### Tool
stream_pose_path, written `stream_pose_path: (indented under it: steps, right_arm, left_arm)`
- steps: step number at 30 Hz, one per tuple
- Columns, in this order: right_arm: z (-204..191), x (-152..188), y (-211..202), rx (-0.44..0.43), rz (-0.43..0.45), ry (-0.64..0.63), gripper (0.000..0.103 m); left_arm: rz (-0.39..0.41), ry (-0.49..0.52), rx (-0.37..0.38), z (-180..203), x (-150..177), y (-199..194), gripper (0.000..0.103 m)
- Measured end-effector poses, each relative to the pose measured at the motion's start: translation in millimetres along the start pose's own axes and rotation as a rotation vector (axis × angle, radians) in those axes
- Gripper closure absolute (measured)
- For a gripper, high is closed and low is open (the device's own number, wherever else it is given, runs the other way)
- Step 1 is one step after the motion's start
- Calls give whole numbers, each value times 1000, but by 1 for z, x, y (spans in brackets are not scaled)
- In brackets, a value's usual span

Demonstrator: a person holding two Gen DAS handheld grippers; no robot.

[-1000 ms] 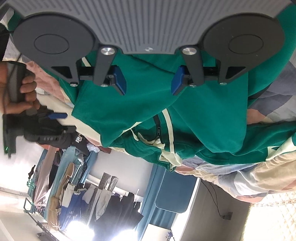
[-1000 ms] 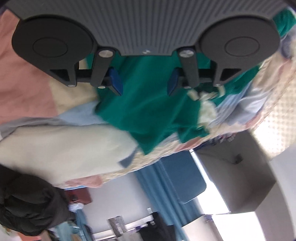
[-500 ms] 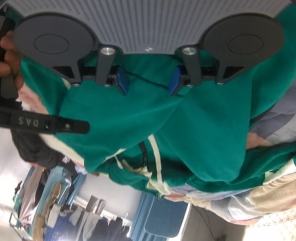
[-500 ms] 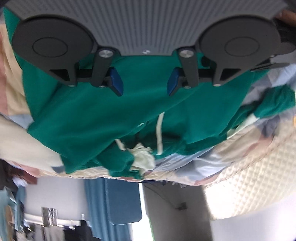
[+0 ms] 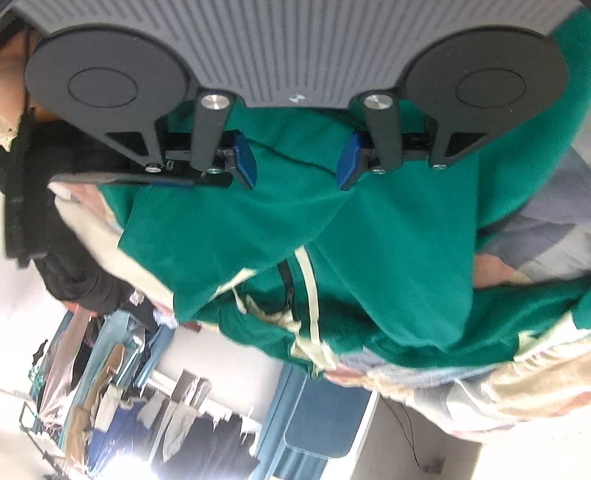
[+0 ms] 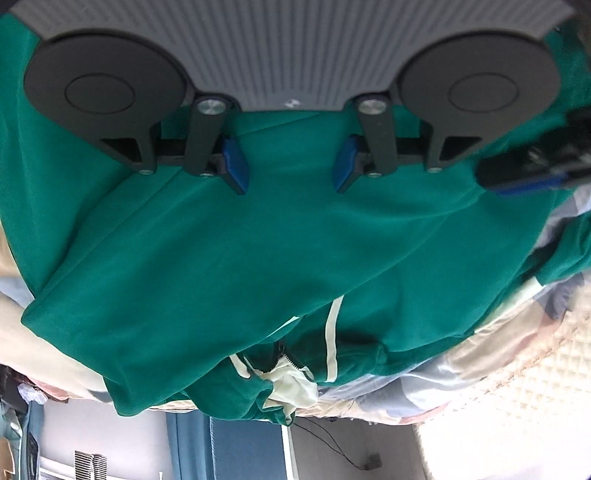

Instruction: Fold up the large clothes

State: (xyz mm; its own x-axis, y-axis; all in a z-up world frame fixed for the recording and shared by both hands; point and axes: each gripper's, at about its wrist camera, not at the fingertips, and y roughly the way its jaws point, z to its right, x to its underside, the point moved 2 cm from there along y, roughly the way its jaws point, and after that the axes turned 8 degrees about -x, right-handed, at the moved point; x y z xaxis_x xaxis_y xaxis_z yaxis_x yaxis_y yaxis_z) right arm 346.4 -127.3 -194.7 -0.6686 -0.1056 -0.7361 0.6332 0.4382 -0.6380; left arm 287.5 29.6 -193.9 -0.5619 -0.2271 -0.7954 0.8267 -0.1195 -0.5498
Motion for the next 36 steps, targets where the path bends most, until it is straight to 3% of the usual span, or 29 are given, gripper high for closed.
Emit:
stream_pose_path:
  steps: [4,7,14,17,21,26,30,32,34,36]
  right_arm:
    - [1,-1,-1,-5,-6,14,50]
    - [0,-1,-2,-1,-10,4,50]
    - [-6,-1,-7,9,-15,-46,50]
    - [-4,-3,-8,-2,-18,-31,49]
    - [2,-7,-7,-27,-22,27,49]
    - [9,-11,-3,-52,-20,90,50]
    - [13,-14,-1,-62,-18,127,50]
    - [13,-15,1,-71,-18,135,48]
    - [12,-17,3,-70,-19,127,47]
    - [10,-18,5,-66,-21,121,47]
  left_arm:
    - [68,5,-44,-7,-5,-19,49]
    - [115,13,-120,-19,-13,-31,48]
    - [129,18,-411,-80,-62,-29,39]
    - [107,42,-578,-118,-87,-27,36]
    - [39,177,-675,-156,-104,-23,30]
    - [-162,418,-644,-179,-95,-8,30]
    - [-238,645,-776,-190,-76,2,30]
    - [-298,711,-835,-203,-74,4,45]
    - [-316,703,-817,-212,-81,-2,77]
    - [-321,643,-794,-217,-100,-14,86]
